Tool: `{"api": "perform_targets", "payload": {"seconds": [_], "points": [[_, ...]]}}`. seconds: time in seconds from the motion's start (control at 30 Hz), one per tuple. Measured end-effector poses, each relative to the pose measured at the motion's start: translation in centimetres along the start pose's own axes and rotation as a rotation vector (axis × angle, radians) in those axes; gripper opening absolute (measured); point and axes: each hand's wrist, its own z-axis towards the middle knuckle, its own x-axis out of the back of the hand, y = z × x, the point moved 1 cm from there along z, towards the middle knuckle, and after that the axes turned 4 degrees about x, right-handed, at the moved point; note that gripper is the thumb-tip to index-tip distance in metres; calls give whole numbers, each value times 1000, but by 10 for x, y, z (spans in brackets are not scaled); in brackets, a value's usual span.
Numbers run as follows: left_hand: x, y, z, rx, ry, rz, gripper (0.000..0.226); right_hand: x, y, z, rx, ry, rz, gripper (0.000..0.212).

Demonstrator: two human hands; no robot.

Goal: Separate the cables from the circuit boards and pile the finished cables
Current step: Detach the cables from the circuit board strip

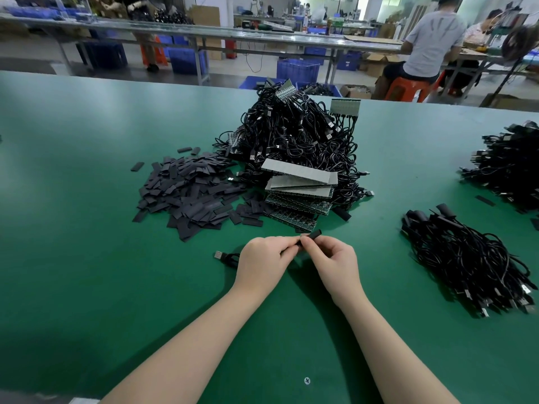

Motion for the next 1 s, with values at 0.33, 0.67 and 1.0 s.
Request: {"api": "perform_targets", "payload": {"seconds": [0.33, 0.67, 1.0], "points": [[0, 0, 0, -16, -22, 3, 24, -3, -5, -4, 37, 32, -3, 13], [-1, 1, 0, -16, -49, 18, 27, -1, -3, -9, 112, 148, 25, 36], [-3, -1, -1, -81, 23, 51, 27, 1, 1, -7, 79, 138, 24, 35]]}}
